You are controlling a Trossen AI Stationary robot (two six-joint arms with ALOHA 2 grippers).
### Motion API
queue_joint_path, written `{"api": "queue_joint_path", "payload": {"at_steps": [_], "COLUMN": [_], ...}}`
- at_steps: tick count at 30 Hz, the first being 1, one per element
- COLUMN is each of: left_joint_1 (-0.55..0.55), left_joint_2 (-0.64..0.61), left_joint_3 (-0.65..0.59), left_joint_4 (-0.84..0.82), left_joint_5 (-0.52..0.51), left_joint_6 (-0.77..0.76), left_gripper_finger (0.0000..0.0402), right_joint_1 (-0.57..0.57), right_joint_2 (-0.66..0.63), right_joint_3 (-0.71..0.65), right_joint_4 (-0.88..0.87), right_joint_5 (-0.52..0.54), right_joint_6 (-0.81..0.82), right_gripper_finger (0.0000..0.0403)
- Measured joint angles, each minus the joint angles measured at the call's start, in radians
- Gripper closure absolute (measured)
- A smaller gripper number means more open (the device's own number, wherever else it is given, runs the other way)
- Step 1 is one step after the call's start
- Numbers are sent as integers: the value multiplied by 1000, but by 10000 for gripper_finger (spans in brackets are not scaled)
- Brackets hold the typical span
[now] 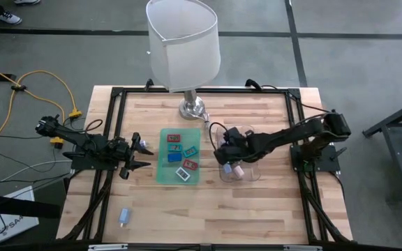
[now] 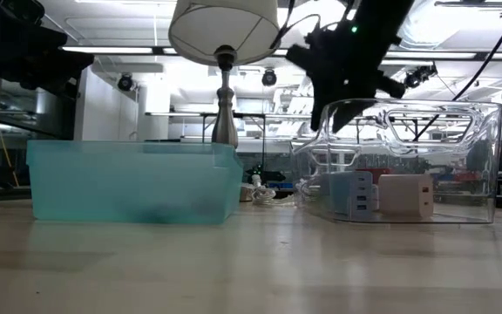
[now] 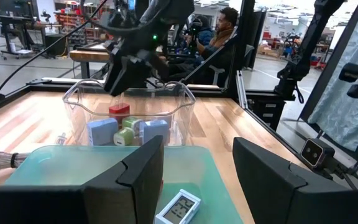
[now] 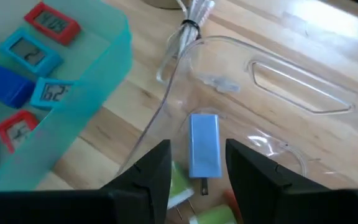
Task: Pick & Place Office items
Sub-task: Put the purple charger adapter into the transparent bin
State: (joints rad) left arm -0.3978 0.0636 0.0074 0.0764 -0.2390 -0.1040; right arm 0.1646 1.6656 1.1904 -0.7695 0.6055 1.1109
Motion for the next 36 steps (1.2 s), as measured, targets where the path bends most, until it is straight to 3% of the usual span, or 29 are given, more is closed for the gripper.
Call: {"api": "queue_joint_path", "payload": {"at_steps": [6, 12, 21, 30, 36], "left_joint_1": [0, 0, 0, 0, 0], "left_joint_2": [0, 0, 3, 3, 3], "left_joint_3": [0, 0, 0, 0, 0], "left_joint_4": [0, 0, 0, 0, 0], "left_joint_5": [0, 0, 0, 0, 0], "left_joint_6": [0, 0, 0, 0, 0], "left_gripper_finger": [216, 216, 216, 216, 216], "right_joint_1": [45, 96, 171, 243, 261], "right_joint_2": [-32, -68, -146, -158, -158], "right_joint_3": [-2, -2, -1, 0, 0], "right_joint_4": [0, 35, 83, 256, 431], "right_joint_5": [-9, -42, -191, -432, -373], "right_joint_6": [-68, -251, -381, -753, -955], "right_gripper_finger": [264, 264, 264, 264, 264]}}
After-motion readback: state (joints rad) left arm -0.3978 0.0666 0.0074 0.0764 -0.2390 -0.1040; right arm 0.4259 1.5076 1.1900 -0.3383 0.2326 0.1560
